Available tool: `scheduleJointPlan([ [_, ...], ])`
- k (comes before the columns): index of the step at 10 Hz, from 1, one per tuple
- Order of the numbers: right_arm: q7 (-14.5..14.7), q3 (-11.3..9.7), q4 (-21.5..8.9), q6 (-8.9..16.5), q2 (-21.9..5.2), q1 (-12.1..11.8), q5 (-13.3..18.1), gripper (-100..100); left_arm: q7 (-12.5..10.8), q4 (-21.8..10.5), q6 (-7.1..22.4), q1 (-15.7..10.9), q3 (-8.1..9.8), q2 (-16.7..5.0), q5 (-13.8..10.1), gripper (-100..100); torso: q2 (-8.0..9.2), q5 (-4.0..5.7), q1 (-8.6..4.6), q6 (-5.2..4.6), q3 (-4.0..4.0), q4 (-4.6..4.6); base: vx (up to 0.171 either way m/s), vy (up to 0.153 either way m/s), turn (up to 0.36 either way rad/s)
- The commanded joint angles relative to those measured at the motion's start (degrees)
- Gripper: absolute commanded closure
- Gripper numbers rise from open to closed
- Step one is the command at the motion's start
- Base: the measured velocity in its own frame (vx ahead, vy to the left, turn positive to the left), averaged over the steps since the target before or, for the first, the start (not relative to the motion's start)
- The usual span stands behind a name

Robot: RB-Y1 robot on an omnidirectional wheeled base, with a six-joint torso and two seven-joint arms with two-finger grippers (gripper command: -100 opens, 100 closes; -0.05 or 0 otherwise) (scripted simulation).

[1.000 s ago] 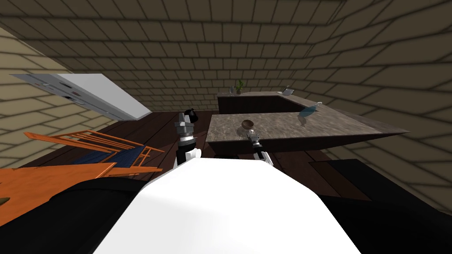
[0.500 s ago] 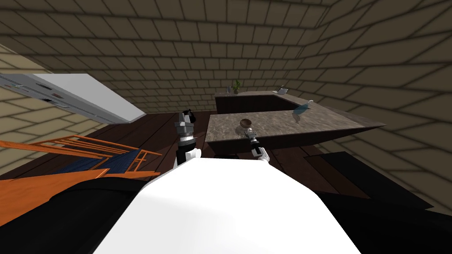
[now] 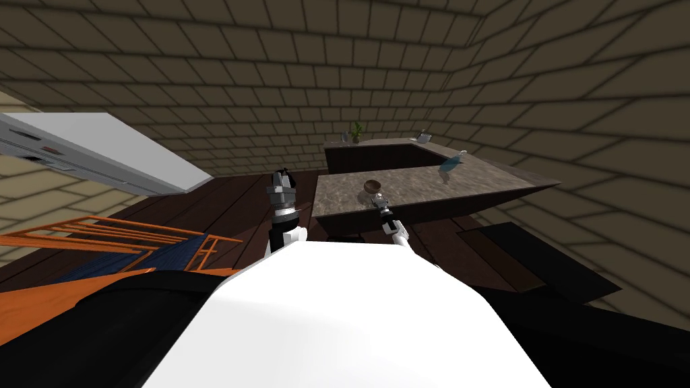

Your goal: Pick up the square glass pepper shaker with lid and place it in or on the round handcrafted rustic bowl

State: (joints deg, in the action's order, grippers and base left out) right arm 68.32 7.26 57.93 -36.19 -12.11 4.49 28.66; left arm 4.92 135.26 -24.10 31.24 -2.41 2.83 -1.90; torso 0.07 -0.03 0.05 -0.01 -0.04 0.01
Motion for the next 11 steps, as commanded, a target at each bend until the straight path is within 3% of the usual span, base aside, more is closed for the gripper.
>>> scheduleJointPlan([
  [1,0.8,-1.3,-2.9,-0.2,-0.9,2.9,-1.2,-100,0.0,0.0,0.0,0.0,0.00,0.0,0.0,0,0.00,0.00,0.00,0.00,0.00,0.00,-0.025,0.014,-0.116],
  [4,1.4,-2.4,-6.8,-0.3,-1.8,6.3,-2.3,-100,0.0,0.0,0.0,0.0,0.00,0.0,0.0,0,0.00,0.00,-0.01,-0.01,0.00,0.00,-0.020,0.013,-0.092],
  [5,2.1,-3.6,-9.3,-0.5,-2.7,8.6,-3.4,-100,0.0,0.0,0.0,0.0,0.00,0.0,0.0,0,-0.01,0.00,-0.01,0.00,0.01,0.00,-0.024,0.012,-0.120],
  [7,2.0,-3.3,-9.6,-0.6,-2.5,8.8,-3.3,-100,0.0,0.0,0.0,0.0,0.00,0.0,0.0,0,-0.01,0.00,-0.02,0.01,0.01,0.00,-0.012,0.006,-0.045],
  [8,2.2,-3.3,-9.9,-0.7,-2.5,8.9,-3.3,100,0.0,0.0,0.0,0.0,0.00,0.0,0.0,0,-0.04,0.01,-0.03,0.00,0.02,-0.01,0.000,0.000,0.000],
  [11,2.0,-3.3,-9.9,-0.7,-2.5,8.9,-3.4,100,0.0,0.0,0.0,0.0,0.00,0.0,0.0,0,-0.06,-0.04,-0.02,0.01,0.03,-0.01,0.000,0.000,0.000],
])
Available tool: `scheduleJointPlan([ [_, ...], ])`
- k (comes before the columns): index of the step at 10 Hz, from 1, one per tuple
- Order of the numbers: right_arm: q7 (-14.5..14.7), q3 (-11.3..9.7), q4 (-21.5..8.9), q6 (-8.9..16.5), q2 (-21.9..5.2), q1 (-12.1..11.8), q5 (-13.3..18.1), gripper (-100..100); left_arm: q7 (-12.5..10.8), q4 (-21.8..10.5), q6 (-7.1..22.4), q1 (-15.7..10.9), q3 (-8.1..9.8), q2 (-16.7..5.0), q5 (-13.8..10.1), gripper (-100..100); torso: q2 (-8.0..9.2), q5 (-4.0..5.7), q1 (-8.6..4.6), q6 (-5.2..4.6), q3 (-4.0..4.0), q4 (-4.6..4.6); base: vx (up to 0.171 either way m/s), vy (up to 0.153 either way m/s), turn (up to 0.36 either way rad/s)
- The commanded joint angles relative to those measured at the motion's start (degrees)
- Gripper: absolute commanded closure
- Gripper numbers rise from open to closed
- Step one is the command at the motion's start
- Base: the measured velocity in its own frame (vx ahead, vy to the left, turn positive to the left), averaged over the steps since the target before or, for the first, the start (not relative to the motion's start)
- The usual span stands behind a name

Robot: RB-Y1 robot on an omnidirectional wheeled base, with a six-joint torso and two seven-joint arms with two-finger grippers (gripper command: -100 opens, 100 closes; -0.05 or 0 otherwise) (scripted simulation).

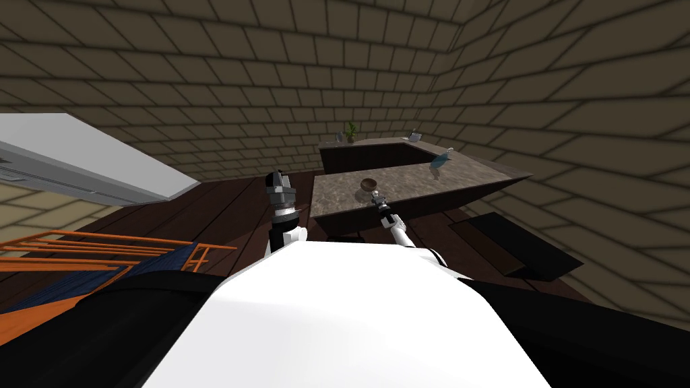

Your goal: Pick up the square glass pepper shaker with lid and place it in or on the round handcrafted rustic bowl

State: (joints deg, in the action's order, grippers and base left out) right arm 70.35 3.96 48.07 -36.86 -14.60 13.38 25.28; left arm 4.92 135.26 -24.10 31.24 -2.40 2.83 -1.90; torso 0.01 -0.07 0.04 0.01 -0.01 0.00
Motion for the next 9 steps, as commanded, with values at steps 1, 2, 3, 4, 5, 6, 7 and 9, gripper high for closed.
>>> scheduleJointPlan([
  [1,0.0,0.0,0.0,0.0,0.0,0.0,0.0,100,0.0,0.0,0.0,0.0,0.00,0.0,0.0,0,0.00,0.00,0.00,0.00,0.00,0.00,0.000,0.000,0.000],
  [2,0.0,0.0,0.0,0.0,0.0,0.0,0.0,0,0.0,0.0,0.0,0.0,0.00,0.0,0.0,0,0.00,0.00,0.00,0.00,0.00,0.00,0.000,0.000,0.000],
  [3,-0.6,0.9,2.9,0.4,0.7,-2.6,1.1,100,0.0,0.0,0.0,0.0,0.00,0.0,0.0,0,0.00,0.00,0.01,0.00,0.00,0.00,0.019,-0.010,0.129],
  [4,-1.2,2.0,4.7,0.5,1.5,-4.4,2.1,100,0.0,0.0,0.0,0.0,0.00,0.0,0.0,0,-0.04,0.01,0.00,0.06,0.02,-0.02,0.037,-0.032,0.238],
  [5,-1.2,2.0,6.1,0.5,1.5,-5.5,2.1,100,0.0,0.0,0.0,0.0,0.00,0.0,0.0,0,-0.14,0.05,-0.03,0.14,0.11,-0.08,0.034,-0.027,0.090],
  [6,-1.9,3.1,7.9,0.7,2.4,-7.5,3.2,100,0.0,0.0,0.0,0.0,0.00,0.0,0.0,0,-0.19,0.06,-0.04,0.08,0.14,-0.11,0.038,-0.017,0.108],
  [7,-1.9,3.1,9.1,0.7,2.4,-8.3,3.2,100,0.0,0.0,0.0,0.0,0.00,0.0,0.0,0,-0.20,0.09,-0.01,0.09,0.17,-0.15,0.020,-0.016,0.067],
  [9,-2.5,4.3,12.2,0.8,3.3,-11.2,4.3,100,0.0,0.0,0.0,0.0,0.00,0.0,0.0,0,-0.19,0.14,-0.05,0.06,0.20,-0.22,0.021,-0.017,0.090],
])
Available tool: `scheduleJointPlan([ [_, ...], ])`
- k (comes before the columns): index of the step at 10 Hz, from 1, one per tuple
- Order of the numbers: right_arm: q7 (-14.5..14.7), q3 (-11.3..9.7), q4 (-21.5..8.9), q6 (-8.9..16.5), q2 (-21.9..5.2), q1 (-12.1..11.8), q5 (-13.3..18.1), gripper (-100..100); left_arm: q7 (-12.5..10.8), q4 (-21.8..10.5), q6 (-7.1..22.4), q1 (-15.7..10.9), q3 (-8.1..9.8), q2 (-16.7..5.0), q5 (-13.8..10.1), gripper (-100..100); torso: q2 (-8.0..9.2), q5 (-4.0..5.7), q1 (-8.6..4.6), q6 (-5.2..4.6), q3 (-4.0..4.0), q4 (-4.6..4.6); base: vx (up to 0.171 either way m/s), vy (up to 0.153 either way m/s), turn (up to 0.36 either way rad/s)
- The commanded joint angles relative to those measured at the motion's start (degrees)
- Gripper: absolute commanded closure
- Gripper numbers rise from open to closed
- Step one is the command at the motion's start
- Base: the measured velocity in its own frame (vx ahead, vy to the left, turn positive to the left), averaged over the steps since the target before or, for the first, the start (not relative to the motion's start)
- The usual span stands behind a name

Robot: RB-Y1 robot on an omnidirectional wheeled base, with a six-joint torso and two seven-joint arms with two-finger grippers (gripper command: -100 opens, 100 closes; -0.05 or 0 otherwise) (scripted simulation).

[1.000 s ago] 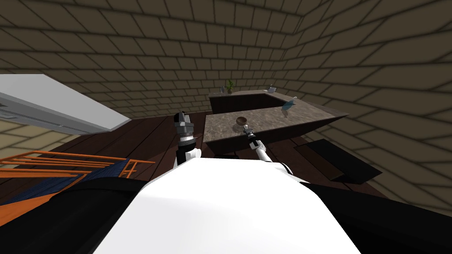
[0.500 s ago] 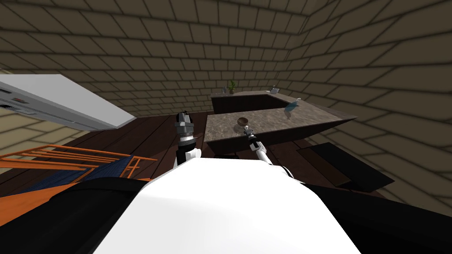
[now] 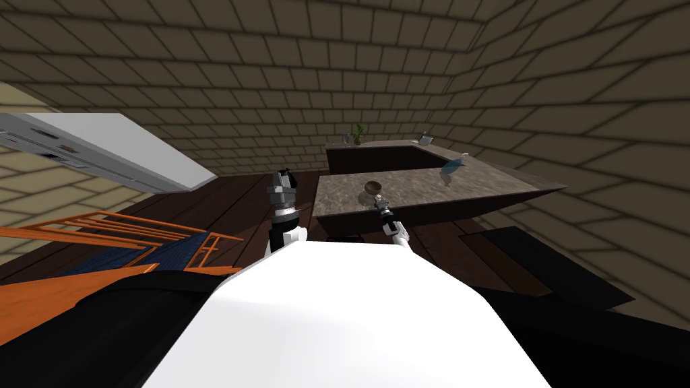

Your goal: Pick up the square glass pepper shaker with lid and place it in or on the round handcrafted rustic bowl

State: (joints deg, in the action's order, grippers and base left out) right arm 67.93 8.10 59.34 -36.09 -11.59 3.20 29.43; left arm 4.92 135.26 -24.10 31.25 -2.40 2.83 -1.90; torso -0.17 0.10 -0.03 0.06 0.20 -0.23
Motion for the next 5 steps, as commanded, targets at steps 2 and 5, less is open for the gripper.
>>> scheduleJointPlan([
  [2,-0.8,1.3,3.9,0.2,1.1,-3.9,1.3,100,0.0,0.0,0.0,0.0,0.00,0.0,0.0,0,-0.02,0.04,0.00,0.01,0.03,-0.05,0.024,-0.019,0.100],
  [5,-2.0,3.5,8.5,0.5,2.8,-8.6,3.4,100,0.0,0.0,0.0,0.0,0.00,0.0,0.0,0,-0.01,0.11,-0.11,-0.08,0.09,-0.17,0.024,-0.015,0.108],
])
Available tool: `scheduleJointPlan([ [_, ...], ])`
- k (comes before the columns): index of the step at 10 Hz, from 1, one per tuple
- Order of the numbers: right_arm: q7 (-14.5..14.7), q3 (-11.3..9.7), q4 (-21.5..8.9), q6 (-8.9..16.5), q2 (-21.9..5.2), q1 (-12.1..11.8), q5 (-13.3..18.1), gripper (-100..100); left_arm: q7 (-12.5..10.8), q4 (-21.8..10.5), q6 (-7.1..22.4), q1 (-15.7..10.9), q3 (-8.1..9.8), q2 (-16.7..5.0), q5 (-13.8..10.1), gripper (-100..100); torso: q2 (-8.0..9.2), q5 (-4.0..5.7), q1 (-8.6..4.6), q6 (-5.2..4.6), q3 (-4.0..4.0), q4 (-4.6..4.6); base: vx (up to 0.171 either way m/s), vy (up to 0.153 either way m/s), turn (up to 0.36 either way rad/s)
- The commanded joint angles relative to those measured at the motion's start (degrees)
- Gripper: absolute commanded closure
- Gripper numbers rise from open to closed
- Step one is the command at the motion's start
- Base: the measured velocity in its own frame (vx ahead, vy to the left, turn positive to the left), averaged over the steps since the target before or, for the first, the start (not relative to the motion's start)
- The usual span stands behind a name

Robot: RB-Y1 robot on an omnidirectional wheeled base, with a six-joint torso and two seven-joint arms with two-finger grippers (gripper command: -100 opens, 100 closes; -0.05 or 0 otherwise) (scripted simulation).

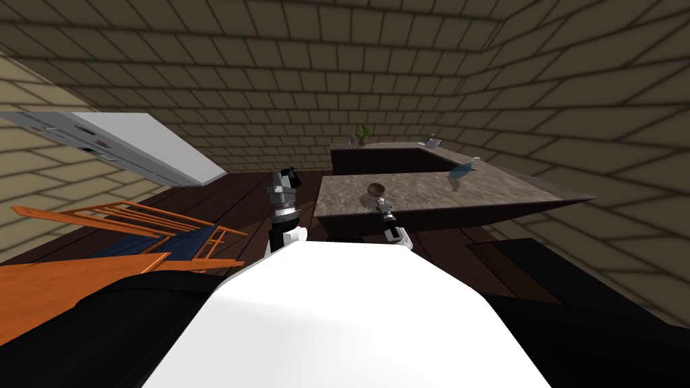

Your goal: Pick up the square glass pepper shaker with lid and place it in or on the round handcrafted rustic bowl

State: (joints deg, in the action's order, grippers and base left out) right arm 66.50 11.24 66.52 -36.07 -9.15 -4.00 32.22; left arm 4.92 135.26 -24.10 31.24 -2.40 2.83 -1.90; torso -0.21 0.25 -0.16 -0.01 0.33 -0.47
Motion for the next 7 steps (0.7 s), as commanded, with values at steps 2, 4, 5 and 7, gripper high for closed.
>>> scheduleJointPlan([
  [2,-1.3,1.5,4.6,0.6,1.2,-4.3,1.7,100,0.0,0.0,0.0,0.0,0.00,0.0,0.0,0,0.00,0.00,-0.01,-0.03,0.01,-0.02,0.022,-0.015,0.092],
  [4,-1.9,2.7,8.2,0.8,2.1,-7.7,2.8,100,0.0,0.0,0.0,0.0,0.00,0.0,0.0,0,0.01,0.01,-0.03,-0.06,0.02,-0.04,0.023,-0.015,0.102],
  [5,-1.9,2.7,8.9,0.8,2.1,-8.1,2.8,100,0.0,0.0,0.0,0.0,0.00,0.0,0.0,0,-0.02,0.01,-0.03,-0.04,0.03,-0.04,0.022,-0.013,0.067],
  [7,-2.6,3.0,10.8,1.4,2.3,-9.5,3.4,100,0.0,0.0,0.0,0.0,0.00,0.0,0.0,0,0.01,-0.01,-0.02,-0.05,0.01,-0.03,0.014,-0.015,0.070],
])
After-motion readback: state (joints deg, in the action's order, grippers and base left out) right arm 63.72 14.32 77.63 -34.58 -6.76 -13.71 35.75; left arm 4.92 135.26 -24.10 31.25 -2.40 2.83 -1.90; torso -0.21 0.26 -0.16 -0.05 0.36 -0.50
